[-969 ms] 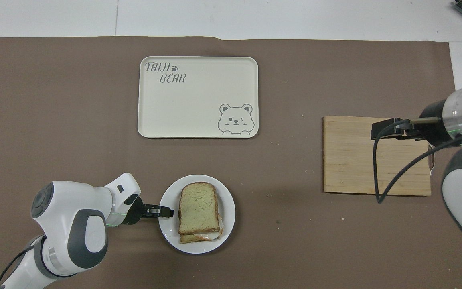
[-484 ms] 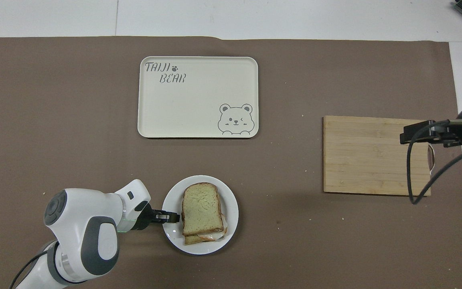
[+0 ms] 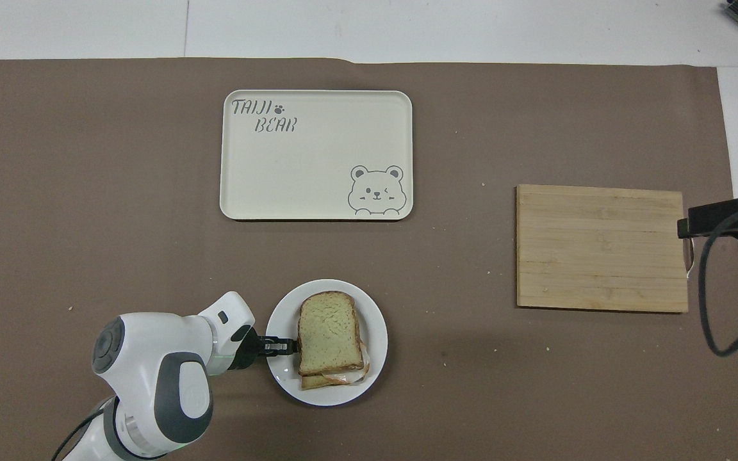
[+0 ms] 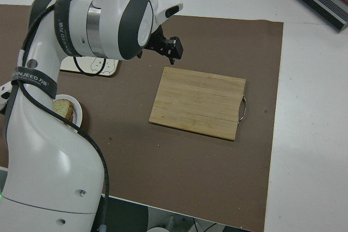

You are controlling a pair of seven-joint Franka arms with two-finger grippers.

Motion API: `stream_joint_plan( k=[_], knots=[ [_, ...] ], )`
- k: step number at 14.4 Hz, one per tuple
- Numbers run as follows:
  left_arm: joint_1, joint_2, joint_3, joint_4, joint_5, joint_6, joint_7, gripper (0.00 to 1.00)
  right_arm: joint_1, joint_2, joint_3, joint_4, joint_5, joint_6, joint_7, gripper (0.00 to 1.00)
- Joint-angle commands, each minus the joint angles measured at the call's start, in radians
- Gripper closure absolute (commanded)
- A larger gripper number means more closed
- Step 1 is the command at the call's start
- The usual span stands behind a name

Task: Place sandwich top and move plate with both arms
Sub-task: 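Grip the white plate rim with the left gripper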

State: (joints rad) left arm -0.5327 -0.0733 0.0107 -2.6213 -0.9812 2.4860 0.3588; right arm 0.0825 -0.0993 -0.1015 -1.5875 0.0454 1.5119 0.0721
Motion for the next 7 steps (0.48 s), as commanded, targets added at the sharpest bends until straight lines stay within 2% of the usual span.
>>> stream_joint_plan(
  k=[1, 4, 5, 7],
  knots=[
    [0.016, 0.024, 0.015, 0.02, -0.022, 0.012, 0.032, 1.0, -0.012, -0.028, 0.011, -0.017, -0.019, -0.007, -0.014, 0.0],
    [0.071, 0.021, 0.017, 0.035, -0.022, -0.041, 0.034, 1.0, -0.01, -0.031, 0.008, -0.02, -0.03, -0.016, -0.018, 0.0],
    [0.089, 0.02, 0.018, 0.052, -0.022, -0.068, 0.032, 1.0, -0.001, -0.03, 0.011, -0.02, -0.07, -0.013, -0.02, 0.0],
    [0.157, 0.015, 0.02, 0.105, -0.022, -0.169, 0.031, 1.0, 0.002, -0.031, 0.022, -0.02, -0.102, -0.012, -0.02, 0.0]
  ],
)
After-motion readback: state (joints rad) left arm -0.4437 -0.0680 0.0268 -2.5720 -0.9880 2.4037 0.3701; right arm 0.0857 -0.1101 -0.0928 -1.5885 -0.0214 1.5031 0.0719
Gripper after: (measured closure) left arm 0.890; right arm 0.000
